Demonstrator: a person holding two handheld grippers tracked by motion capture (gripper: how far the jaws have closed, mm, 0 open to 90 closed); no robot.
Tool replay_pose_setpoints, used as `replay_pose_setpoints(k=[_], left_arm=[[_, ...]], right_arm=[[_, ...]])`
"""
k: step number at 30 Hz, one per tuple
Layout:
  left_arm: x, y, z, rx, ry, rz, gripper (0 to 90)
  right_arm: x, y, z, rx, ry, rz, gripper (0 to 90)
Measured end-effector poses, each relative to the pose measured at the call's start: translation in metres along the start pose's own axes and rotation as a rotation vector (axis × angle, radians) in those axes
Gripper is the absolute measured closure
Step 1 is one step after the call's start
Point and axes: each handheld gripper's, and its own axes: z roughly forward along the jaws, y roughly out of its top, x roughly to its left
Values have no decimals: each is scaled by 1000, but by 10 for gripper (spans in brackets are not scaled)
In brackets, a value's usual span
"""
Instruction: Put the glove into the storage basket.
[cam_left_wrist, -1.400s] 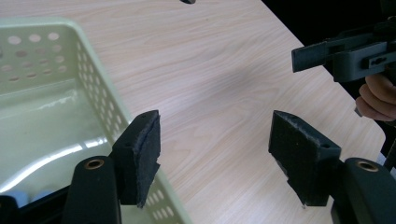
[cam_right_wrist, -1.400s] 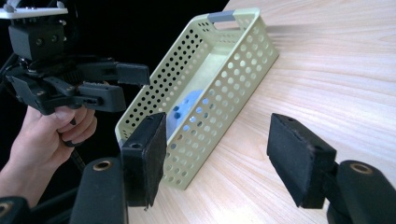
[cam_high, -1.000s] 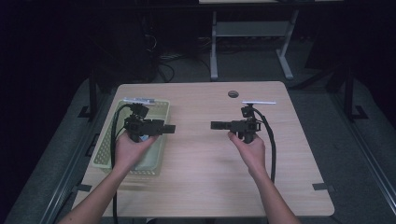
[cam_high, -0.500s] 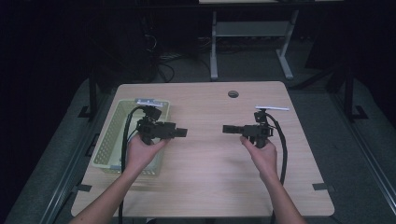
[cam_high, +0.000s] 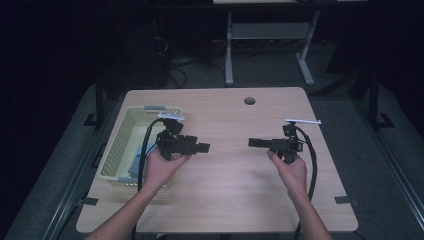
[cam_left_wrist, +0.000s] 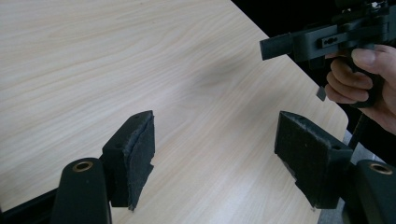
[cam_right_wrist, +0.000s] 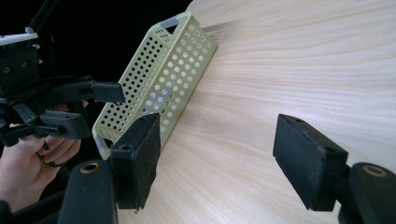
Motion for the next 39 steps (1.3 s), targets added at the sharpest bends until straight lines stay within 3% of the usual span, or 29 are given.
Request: replay_pose_setpoints(k=[18, 39], left_arm=[[-16, -13, 22, 10, -28, 24, 287], [-32, -34, 53, 27, -78, 24, 288]], right_arm=[[-23, -19, -23, -16, -27, 37, 309], [-48, -43, -50, -31, -52, 81, 299]])
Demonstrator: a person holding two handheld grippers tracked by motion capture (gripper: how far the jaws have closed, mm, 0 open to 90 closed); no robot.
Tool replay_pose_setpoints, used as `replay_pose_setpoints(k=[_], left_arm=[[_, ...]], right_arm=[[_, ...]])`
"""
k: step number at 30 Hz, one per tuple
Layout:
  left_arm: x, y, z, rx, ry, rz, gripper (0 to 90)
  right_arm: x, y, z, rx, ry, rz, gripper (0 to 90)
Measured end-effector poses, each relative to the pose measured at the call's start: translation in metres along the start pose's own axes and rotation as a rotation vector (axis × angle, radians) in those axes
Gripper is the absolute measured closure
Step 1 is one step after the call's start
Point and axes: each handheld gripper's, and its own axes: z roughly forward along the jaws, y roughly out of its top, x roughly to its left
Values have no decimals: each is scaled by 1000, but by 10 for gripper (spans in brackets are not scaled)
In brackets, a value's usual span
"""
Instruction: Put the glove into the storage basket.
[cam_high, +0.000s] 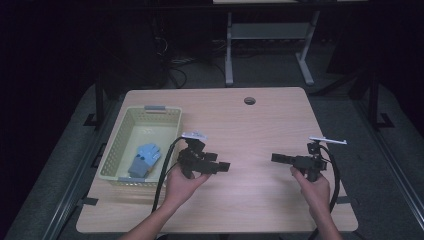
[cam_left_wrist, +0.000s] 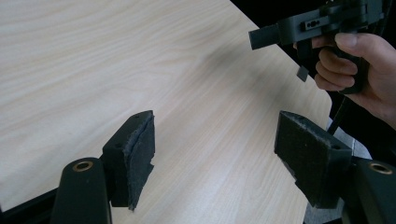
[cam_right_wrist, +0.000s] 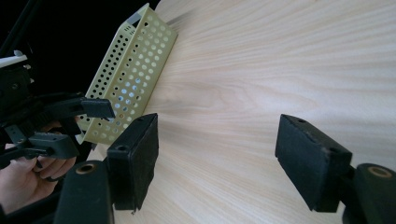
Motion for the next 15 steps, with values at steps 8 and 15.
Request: replay_pose_setpoints(k=[8, 15], left_arm=[[-4, -11, 9, -1, -10, -1, 287], [-14, -25, 14, -20, -28, 15, 288]], right_arm=[[-10, -13, -8, -1, 5, 23, 291], [-16, -31, -17, -12, 8, 20, 282]])
